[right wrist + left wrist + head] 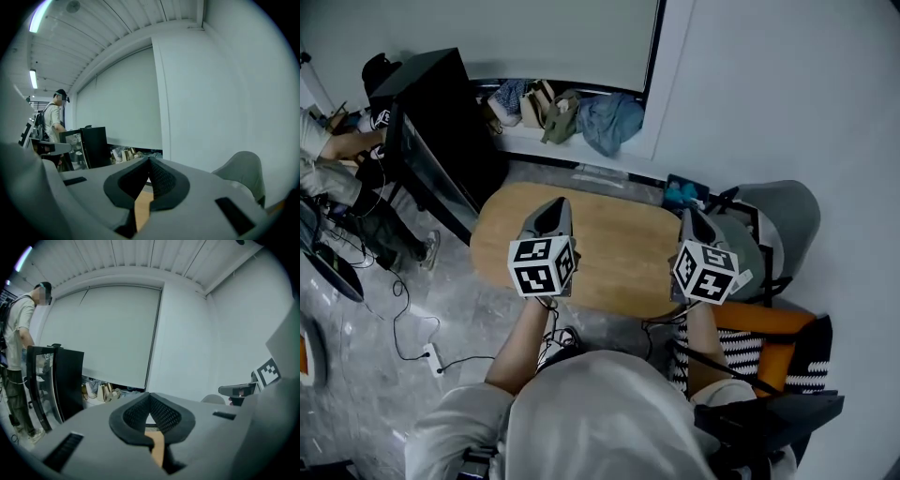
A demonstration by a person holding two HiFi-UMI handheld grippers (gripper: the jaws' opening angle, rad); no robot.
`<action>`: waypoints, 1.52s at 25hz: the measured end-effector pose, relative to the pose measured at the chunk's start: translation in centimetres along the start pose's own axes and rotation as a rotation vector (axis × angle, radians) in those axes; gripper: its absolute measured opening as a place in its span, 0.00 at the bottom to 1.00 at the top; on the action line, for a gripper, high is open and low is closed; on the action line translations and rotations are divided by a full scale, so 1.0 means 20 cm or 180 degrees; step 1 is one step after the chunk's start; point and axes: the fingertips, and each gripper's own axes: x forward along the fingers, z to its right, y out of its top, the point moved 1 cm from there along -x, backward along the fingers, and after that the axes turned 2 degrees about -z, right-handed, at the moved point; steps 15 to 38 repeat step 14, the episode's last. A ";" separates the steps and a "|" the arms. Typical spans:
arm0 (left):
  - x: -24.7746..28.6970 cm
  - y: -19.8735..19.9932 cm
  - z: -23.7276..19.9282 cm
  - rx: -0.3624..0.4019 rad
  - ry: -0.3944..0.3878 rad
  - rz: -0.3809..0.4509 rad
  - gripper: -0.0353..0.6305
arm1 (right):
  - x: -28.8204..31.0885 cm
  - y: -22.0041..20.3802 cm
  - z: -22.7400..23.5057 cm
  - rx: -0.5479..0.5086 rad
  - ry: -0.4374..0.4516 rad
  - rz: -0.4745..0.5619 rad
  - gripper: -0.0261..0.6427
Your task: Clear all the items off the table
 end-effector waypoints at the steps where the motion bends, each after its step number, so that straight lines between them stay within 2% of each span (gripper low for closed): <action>1: 0.01 0.00 0.01 0.0005 -0.0020 -0.0001 0.06 | 0.00 0.00 0.01 0.0020 -0.0007 0.0003 0.07; 6: 0.07 0.02 0.04 0.0047 -0.0120 -0.0011 0.06 | 0.02 0.00 0.05 0.0150 -0.0042 0.0015 0.07; 14: 0.12 0.03 0.09 0.0097 -0.0237 -0.0011 0.06 | 0.00 0.00 0.06 0.0066 -0.0141 0.0025 0.07; 38: 0.12 0.03 0.09 0.0097 -0.0237 -0.0011 0.06 | 0.00 0.00 0.06 0.0066 -0.0141 0.0025 0.07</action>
